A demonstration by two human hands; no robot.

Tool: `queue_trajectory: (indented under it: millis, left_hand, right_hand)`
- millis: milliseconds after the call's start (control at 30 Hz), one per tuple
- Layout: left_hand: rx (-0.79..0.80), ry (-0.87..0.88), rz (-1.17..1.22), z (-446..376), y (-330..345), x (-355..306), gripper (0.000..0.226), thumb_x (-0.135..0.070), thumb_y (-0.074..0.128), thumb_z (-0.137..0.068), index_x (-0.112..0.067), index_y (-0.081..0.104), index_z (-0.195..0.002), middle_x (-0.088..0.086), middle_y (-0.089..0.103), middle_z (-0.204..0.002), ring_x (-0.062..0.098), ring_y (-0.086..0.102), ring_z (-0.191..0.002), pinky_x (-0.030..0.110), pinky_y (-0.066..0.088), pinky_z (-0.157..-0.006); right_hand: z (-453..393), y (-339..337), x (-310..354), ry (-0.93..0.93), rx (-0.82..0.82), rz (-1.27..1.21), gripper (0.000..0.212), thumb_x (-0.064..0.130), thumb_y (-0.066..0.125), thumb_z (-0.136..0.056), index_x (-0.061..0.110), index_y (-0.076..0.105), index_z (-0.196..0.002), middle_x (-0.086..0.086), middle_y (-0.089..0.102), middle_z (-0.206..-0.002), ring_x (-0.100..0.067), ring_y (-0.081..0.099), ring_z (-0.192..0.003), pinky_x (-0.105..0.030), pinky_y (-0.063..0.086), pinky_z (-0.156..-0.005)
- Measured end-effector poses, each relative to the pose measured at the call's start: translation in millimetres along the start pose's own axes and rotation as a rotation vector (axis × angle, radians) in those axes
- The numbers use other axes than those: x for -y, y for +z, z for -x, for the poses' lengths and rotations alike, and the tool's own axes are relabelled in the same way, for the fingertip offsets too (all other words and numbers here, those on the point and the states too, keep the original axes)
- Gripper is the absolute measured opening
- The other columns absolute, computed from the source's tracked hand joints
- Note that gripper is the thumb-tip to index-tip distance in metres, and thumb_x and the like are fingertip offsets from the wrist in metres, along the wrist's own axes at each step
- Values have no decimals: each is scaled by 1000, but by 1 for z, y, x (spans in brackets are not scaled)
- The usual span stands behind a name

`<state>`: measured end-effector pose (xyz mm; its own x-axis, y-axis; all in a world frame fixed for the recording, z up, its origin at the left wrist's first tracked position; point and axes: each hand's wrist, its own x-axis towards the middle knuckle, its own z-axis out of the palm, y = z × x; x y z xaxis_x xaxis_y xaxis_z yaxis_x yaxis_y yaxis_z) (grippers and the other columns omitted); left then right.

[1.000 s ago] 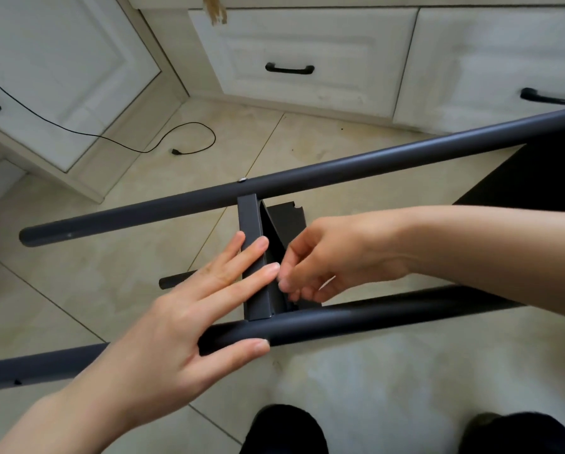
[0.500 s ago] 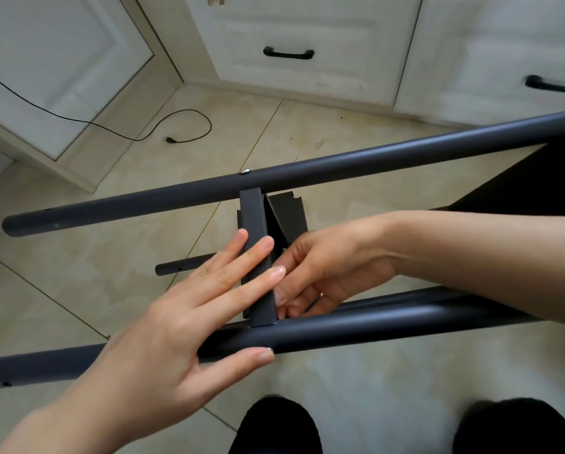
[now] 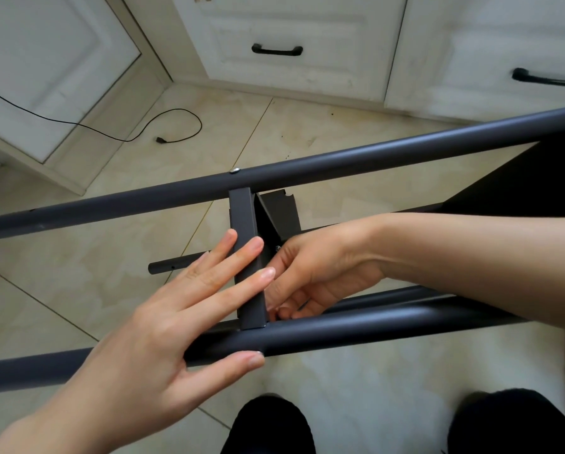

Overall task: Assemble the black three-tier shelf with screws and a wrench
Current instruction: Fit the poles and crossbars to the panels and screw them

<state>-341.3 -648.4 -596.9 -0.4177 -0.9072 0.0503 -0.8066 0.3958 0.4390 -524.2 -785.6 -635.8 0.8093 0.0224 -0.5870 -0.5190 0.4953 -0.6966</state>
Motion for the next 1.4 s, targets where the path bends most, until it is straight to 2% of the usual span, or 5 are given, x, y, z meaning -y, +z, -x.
queue_trajectory:
  millis: [333,533,933,1200,1400]
  left_hand:
    - [5,22,-17,1,1,0,65,-54,57,-95,-30,40,-153,-9,30,-164,20,26,-152,29,24,-120]
    - [4,21,-15,-1,1,0,65,-53,57,-94,-28,41,-152,-8,31,-163,21,26,-152,31,24,-120]
    - [4,4,-13,-7,-1,-2,67,-50,60,-91,-21,46,-150,-9,32,-163,19,26,-152,30,25,-120]
    - [8,11,-3,-7,0,0,67,-52,58,-93,-22,44,-151,-8,32,-163,20,26,-152,31,25,-120]
    - [2,-2,-7,-6,0,-1,67,-51,60,-92,-22,45,-150,-9,32,-163,19,26,-152,31,26,-120]
  right_hand:
    - [5,-2,-3,23,32,-10,14,6,56,-97,9,66,-86,-7,61,-85,-12,58,-75,-28,51,-80]
    - [5,-3,-3,34,14,1,21,9,58,-96,9,68,-77,-7,63,-81,-14,59,-75,-30,54,-74]
    - [7,-4,1,87,-12,15,17,16,55,-98,8,65,-86,-4,63,-78,-12,57,-71,-22,53,-59]
    - [1,-1,-2,42,-6,4,18,9,54,-97,9,65,-83,-6,61,-80,-16,58,-74,-31,51,-71]
    - [5,-8,3,56,-20,43,23,9,60,-94,10,70,-73,-5,67,-77,-13,59,-70,-32,53,-73]
